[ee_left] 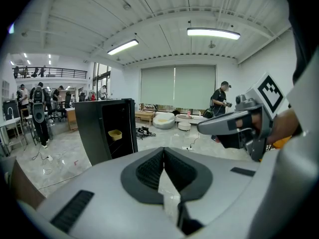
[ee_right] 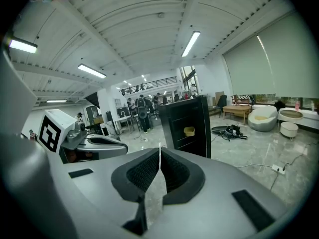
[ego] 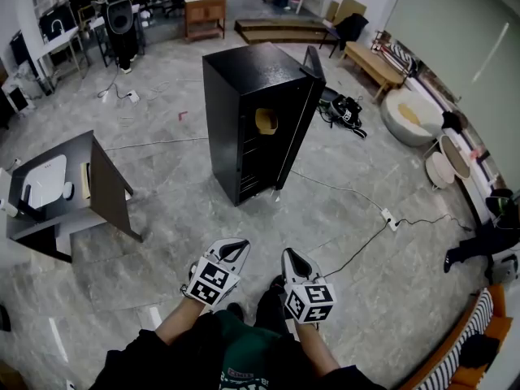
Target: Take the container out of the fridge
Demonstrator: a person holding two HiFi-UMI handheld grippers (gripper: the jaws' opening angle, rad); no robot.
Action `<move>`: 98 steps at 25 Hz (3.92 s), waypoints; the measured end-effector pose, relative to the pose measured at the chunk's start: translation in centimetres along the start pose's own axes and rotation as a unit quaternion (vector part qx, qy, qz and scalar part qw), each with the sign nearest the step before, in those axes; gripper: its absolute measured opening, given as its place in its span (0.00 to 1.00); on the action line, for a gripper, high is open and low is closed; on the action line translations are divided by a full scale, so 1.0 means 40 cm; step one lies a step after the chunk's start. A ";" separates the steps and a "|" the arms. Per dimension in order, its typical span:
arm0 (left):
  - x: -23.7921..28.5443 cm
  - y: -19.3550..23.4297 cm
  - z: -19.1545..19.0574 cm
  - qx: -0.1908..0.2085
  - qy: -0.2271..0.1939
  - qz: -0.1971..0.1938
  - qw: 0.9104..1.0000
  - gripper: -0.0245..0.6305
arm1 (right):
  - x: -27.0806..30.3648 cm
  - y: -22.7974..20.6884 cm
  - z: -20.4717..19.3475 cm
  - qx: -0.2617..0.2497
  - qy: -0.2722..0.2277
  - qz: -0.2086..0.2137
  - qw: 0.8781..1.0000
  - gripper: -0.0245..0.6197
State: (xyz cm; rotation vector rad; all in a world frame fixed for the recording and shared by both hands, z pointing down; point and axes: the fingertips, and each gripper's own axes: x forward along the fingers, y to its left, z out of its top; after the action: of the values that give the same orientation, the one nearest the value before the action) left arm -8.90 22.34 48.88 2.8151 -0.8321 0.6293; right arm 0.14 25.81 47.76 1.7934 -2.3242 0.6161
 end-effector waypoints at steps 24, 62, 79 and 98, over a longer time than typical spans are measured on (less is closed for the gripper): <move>0.024 0.008 0.001 -0.017 0.003 -0.010 1.000 0.06 | -0.005 -0.019 -0.014 0.010 0.008 -0.011 1.000 0.09; 0.420 0.359 0.133 -0.058 0.054 0.038 0.996 0.06 | 0.509 -0.269 0.190 0.019 0.057 0.081 0.995 0.09; 0.494 0.416 0.171 -0.075 0.058 0.080 0.992 0.06 | 0.594 -0.355 0.223 0.015 0.069 0.118 0.990 0.09; 0.575 0.541 0.207 -0.067 0.037 0.061 0.995 0.06 | 0.729 -0.387 0.278 0.010 0.059 0.091 0.994 0.09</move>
State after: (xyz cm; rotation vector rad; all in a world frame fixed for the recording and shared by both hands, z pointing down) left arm -0.33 -9.04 51.62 2.6197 -0.9989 0.6634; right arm 8.24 -7.88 51.60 1.5174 -2.4253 0.7510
